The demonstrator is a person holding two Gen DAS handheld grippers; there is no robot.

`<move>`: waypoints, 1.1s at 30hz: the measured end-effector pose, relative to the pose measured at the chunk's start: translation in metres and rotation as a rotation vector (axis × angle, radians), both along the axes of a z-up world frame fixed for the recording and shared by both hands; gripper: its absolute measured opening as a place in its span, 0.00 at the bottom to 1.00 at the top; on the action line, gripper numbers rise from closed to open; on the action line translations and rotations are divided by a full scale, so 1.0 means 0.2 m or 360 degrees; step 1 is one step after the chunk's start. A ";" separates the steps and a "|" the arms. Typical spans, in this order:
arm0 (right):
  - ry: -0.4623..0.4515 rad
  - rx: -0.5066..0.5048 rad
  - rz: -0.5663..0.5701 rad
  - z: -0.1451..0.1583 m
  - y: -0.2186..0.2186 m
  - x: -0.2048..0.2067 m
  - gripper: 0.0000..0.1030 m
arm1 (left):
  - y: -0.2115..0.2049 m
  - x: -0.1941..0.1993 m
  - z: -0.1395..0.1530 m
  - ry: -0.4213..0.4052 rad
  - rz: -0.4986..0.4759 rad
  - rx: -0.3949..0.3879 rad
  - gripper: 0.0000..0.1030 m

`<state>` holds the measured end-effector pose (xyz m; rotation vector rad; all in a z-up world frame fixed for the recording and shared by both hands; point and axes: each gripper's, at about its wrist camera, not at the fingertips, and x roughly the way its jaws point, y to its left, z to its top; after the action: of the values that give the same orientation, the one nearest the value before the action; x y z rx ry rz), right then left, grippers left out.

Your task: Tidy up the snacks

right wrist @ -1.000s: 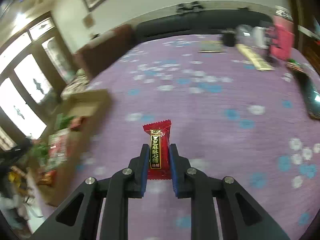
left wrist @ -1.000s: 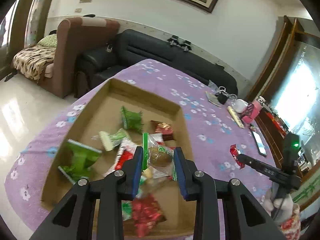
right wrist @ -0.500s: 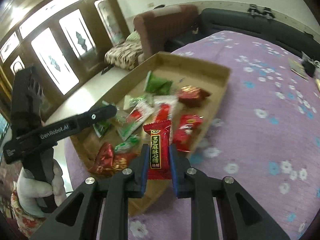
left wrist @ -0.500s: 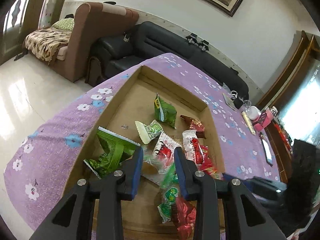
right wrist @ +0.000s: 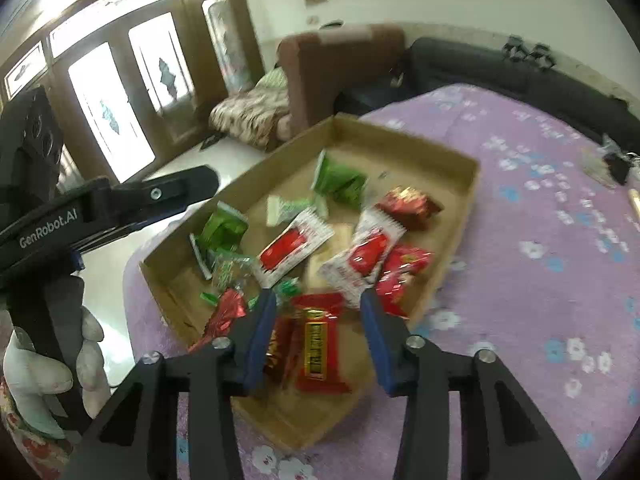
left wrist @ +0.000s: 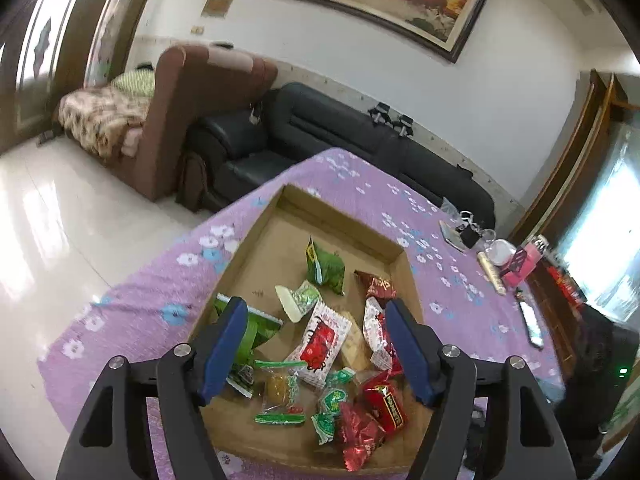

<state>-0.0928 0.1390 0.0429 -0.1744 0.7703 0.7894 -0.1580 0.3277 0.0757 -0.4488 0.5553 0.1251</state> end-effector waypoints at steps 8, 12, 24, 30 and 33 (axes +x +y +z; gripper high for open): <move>0.0008 0.0168 -0.0286 0.00 -0.27 0.01 0.57 | -0.26 -0.11 0.17 -0.0110 0.0342 0.0631 1.00; 0.0025 0.0226 -0.0357 -0.01 -0.35 -0.01 0.58 | -0.39 -0.16 0.24 -0.0170 0.0435 0.0869 1.00; -0.0006 0.0244 -0.0377 -0.02 -0.43 -0.10 0.66 | -0.58 -0.05 0.19 -0.0010 0.0183 0.0842 1.00; 0.0000 0.0232 -0.0380 -0.03 -0.44 -0.10 0.67 | -0.64 -0.03 0.17 0.0032 0.0127 0.0840 1.00; 0.0003 0.0225 -0.0380 -0.03 -0.44 -0.11 0.67 | -0.65 -0.04 0.16 0.0039 0.0116 0.0837 1.00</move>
<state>-0.1146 0.0503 0.0368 0.0453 0.7190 0.6145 -0.1658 0.1983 0.1084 0.0451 0.5069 0.3373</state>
